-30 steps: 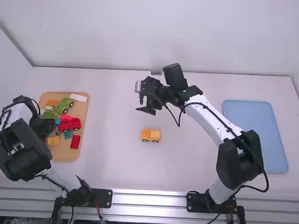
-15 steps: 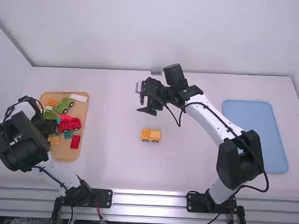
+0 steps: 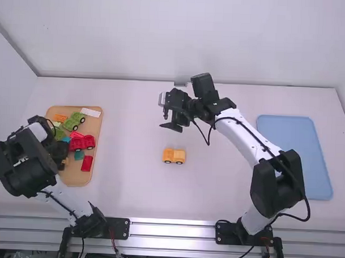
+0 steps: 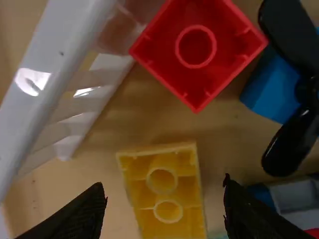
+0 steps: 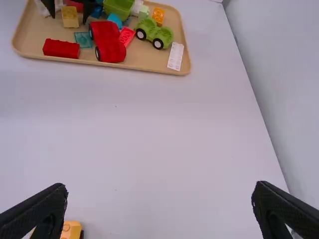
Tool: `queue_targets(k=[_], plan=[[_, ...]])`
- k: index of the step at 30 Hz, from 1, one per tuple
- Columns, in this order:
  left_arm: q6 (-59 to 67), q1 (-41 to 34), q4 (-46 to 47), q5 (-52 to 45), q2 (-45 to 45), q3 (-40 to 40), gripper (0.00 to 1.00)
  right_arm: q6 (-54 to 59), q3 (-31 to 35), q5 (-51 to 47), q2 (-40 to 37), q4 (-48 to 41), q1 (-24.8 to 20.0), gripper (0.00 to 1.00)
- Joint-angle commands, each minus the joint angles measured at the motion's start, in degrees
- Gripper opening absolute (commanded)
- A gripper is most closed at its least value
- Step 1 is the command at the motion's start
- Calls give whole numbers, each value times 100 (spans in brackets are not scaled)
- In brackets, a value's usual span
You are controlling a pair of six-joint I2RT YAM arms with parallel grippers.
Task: Assemble lego blocks to make yellow taxi
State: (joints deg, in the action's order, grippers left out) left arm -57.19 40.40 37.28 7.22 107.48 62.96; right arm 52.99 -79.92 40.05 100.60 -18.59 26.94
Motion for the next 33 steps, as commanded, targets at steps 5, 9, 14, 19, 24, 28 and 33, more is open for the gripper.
queue_targets(k=[5, 9, 14, 19, 24, 28, 33], plan=[[-199, 0, -203, -44, 20, -284, 57, -2, -101, 35, 24, -13, -2, 99], [-201, 9, -245, -190, 20, -289, 56, 0, -101, 35, 24, -11, 2, 99], [-374, -33, -221, -227, 20, -291, 52, -4, -101, 35, 24, -35, 0, 99], [-407, -39, -221, -208, 20, -306, 40, 0, -101, 37, 24, -59, 0, 99], [-411, -37, -225, -229, 20, -310, 26, 4, -101, 35, 24, -116, 4, 99], [-358, -13, -227, -216, 20, -299, 27, 2, -101, 33, 24, -116, -2, 99], [1335, 24, -382, -247, 17, -243, 24, 2, -101, -42, 24, -140, -7, 99]])
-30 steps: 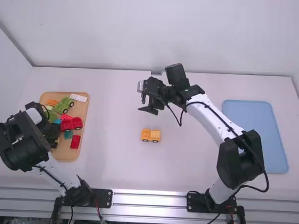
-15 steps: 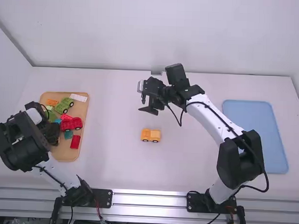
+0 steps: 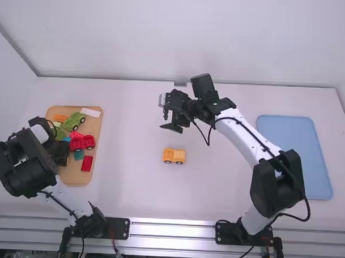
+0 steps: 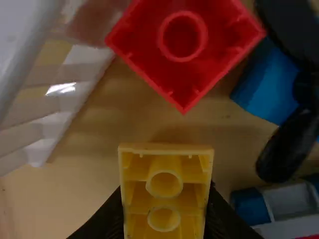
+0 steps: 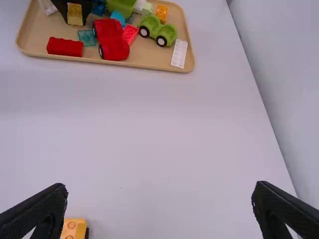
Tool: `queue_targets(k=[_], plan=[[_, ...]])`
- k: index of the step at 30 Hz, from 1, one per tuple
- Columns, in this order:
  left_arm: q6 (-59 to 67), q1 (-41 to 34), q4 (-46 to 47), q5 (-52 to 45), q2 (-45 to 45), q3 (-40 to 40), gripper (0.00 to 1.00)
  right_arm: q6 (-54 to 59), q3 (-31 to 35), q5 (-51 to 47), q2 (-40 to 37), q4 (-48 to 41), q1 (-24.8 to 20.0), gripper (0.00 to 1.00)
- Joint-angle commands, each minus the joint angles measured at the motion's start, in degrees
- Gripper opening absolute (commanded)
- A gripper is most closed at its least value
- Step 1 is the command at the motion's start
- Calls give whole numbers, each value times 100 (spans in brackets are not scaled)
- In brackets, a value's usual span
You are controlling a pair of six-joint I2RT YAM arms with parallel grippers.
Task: Assemble lego blocks to make yellow taxi
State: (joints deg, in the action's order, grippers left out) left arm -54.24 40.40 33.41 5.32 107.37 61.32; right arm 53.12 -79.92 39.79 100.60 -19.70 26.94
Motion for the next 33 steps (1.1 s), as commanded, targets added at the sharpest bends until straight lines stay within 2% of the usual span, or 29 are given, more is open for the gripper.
queue_targets(k=[1, 3, 7, 12, 17, 18, 19, 20, 21, 22, 23, 24, 25, 26, 28, 29, 32, 33], plan=[[1200, 33, 37, -85, 28, -44, 24, -11, -101, -50, 24, -26, -7, 99], [1517, 50, 317, -186, 20, 192, 20, -11, -101, -133, 24, -26, -4, 99], [1512, 48, 726, -149, -166, 507, 23, -4, -101, -129, 24, -15, -35, 99], [1561, -92, 682, -151, -949, 339, 20, -11, -101, -92, 24, 13, -160, 99], [2306, -734, -546, -892, -2682, -647, 17, -304, -101, 63, 26, 35, -391, 98], [2712, -1012, -1099, -1215, -3093, -979, 18, -354, -101, 249, 33, 35, -455, 99], [3235, -1386, -1790, -1604, -3488, -1355, 24, -407, -101, 514, 72, 90, -527, 99], [3517, -1593, -2151, -1838, -3661, -1534, 30, -474, -101, 649, 107, 155, -562, 99], [3753, -1818, -2479, -2085, -3807, -1711, 31, -570, -101, 774, 157, 258, -603, 99], [3952, -2033, -2776, -2337, -3932, -1864, 25, -730, -101, 920, 249, 387, -654, 99], [4234, -2402, -3233, -2815, -4098, -2083, 7, -951, -101, 1113, 356, 557, -723, 99], [4559, -2839, -3731, -3434, -4199, -2288, 5, -1287, -101, 1510, 546, 778, -841, 98], [4559, -2839, -3731, -3434, -4199, -2288, 5, -1287, -101, 1510, 546, 778, -841, 98], [4920, -3185, -4039, -3965, -4190, -2376, 2, -1569, -103, 2059, 726, 970, -942, 99], [5543, -3700, -4354, -4544, -4026, -2396, 2, -1856, -103, 3233, 999, 1257, -1082, 98], [5591, -3731, -4371, -4575, -4011, -2393, 2, -1867, -103, 3324, 1016, 1276, -1093, 99], [6304, -4273, -4959, -5147, -3609, -2389, 2, -1788, -103, 4857, 1270, 1515, -1228, 99], [6450, -4363, -5108, -5298, -3508, -2389, 2, -1725, -103, 4966, 1296, 1508, -1235, 98]])
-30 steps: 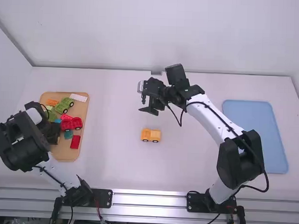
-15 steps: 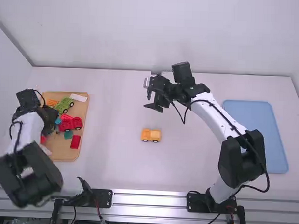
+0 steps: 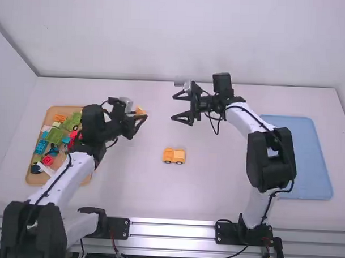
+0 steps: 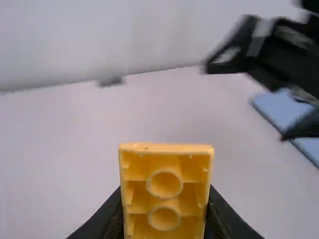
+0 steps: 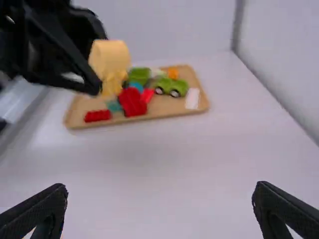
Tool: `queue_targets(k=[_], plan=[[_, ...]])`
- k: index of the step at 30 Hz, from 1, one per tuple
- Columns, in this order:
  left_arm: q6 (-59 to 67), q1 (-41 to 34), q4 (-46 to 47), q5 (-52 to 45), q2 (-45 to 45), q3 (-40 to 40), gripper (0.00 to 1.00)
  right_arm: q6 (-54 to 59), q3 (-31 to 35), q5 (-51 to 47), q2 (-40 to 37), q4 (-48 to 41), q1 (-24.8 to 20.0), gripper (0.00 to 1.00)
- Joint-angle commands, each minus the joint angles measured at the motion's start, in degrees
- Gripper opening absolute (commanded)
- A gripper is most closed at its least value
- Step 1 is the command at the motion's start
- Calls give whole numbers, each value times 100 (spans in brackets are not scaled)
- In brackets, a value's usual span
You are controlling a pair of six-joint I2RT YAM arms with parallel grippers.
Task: Assemble lego blocks to make yellow taxi
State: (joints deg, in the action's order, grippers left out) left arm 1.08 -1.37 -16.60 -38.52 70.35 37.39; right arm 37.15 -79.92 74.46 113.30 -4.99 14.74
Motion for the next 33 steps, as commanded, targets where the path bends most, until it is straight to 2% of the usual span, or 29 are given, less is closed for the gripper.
queue_targets(k=[1, 3, 6, 10, 11, 14, 21, 31, 33], plan=[[1062, -278, -293, -1093, 315, 4, 2, -96, -103, 1491, 35, 35, -11, 99], [1292, -466, -907, -1604, 702, 4, 2, -160, -103, 1497, 35, 20, 17, 99], [1248, -544, -1523, -1871, 1075, 4, 2, -393, -107, 1497, 28, 74, 85, 99], [682, -555, -3032, -2651, 1867, 24, 2, -557, -107, 1499, 28, 201, 184, 85], [647, -555, -3088, -2671, 1895, 26, 2, -555, -107, 1499, 28, 201, 186, 85], [15, -522, -4024, -2719, 2332, 76, 2, -538, -107, 1497, 28, 203, 260, 76], [-90, -577, -3939, -2684, 2470, 264, 2, -258, -105, 1484, 28, 157, 302, 59], [-90, -577, -3943, -2684, 2470, 365, 2, -219, -103, 1331, 31, 164, 326, 59], [-94, -570, -3960, -2686, 2470, 363, 2, -223, -103, 1156, 31, 190, 400, 54]])
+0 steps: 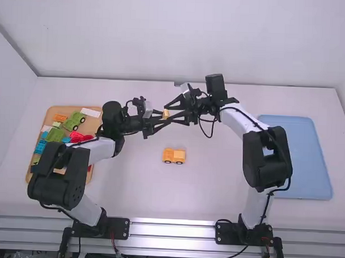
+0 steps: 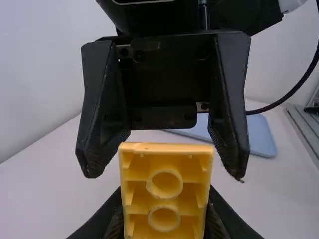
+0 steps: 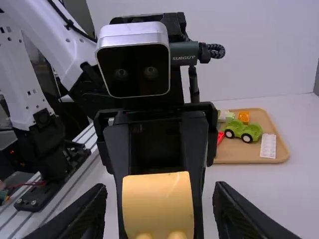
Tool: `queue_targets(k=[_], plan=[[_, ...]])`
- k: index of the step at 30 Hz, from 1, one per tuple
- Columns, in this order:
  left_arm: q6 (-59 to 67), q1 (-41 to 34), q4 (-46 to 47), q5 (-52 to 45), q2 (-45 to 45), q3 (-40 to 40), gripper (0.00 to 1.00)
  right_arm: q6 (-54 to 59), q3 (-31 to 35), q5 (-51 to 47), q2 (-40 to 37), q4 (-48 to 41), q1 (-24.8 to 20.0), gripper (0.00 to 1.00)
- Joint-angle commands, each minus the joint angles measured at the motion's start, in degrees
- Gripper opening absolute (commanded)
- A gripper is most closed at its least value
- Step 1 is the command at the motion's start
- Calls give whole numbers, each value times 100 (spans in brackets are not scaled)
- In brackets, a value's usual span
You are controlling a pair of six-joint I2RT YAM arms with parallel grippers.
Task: Assemble lego blocks to make yellow taxi
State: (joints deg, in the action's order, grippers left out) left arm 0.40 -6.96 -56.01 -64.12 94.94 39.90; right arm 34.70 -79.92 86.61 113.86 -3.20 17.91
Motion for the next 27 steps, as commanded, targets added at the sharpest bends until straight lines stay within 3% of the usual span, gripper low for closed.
queue_targets(k=[1, 9, 21, 27], plan=[[-92, -17, -46, -122, 11, 111, 2, 24, -103, -103, -26, 0, 103, 53], [-234, -4, -131, -125, 11, 107, 2, 26, -103, -90, -28, 46, 160, 43], [-236, 9, -127, -149, 11, 107, 2, 70, -103, 199, -28, 149, 131, 37], [-236, 11, -129, -146, 11, 103, 2, 70, -105, 210, -28, 153, 153, 27]])
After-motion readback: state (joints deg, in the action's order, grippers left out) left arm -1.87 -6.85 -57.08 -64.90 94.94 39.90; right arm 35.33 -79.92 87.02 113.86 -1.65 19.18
